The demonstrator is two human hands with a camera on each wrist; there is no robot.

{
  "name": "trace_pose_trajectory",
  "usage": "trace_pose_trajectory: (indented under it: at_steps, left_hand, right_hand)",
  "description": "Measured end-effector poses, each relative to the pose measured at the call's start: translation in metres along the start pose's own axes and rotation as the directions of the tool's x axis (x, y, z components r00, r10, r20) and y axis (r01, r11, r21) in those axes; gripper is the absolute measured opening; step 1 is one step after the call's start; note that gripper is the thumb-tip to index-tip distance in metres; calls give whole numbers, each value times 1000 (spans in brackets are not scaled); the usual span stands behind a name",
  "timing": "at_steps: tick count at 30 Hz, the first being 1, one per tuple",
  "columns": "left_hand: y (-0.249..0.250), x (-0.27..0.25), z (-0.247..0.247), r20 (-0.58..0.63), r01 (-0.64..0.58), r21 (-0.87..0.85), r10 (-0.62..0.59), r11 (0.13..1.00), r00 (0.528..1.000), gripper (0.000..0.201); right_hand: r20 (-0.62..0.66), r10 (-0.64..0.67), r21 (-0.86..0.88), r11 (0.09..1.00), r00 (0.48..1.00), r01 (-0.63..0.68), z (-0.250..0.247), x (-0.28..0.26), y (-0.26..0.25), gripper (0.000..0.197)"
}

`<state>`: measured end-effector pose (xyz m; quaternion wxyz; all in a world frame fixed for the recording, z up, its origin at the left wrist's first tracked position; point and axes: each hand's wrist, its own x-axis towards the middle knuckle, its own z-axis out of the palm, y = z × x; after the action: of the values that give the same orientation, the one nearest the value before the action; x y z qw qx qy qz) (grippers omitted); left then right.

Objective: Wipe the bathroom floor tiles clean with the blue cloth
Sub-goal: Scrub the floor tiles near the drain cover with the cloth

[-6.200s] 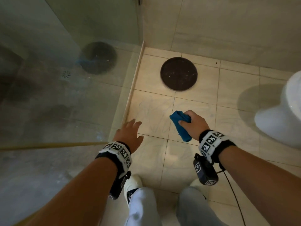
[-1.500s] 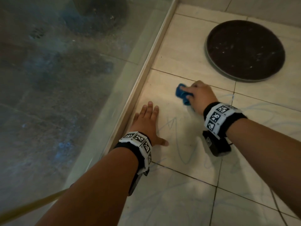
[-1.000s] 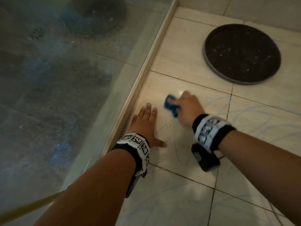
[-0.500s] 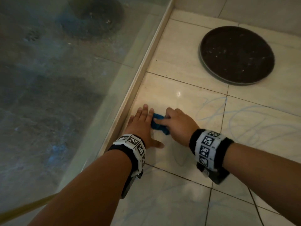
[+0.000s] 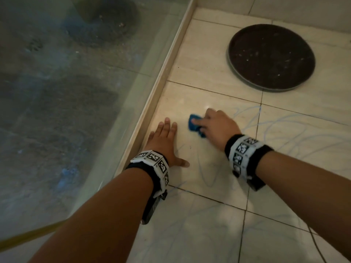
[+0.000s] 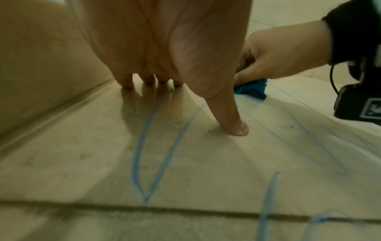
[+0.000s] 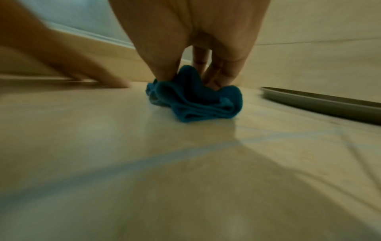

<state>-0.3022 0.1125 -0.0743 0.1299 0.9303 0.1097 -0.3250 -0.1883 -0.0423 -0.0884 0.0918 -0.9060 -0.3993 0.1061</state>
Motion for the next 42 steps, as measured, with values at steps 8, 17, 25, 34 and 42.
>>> trace_pose_trajectory:
  at_steps: [8,17,25,34,42]
  left_hand:
    - [3,-8,2,-36,22,60,-20,998,999,129]
    - [-18,-47,27,-2,45,-28,-45,999,999,138]
    - [-17,-47,27,31,67,23,-67,998,997,136]
    - [-17,-45,28,39,70,38,-71,997,997,137]
    - [-16,-47,27,39,80,15,-80,997,996,138]
  right_hand:
    - [104,29,14,999,994,-31,8,-33,-51,32]
    - [-49,344,132,933,938,-335,13,-16,-1,38]
    - [116,-23,110,994,993,11,21,-28,-37,28]
    - [226,15,192,980,974,-59,18,-40,-77,20]
    - [72,500,470,746,863,-472,7,8,-63,42]
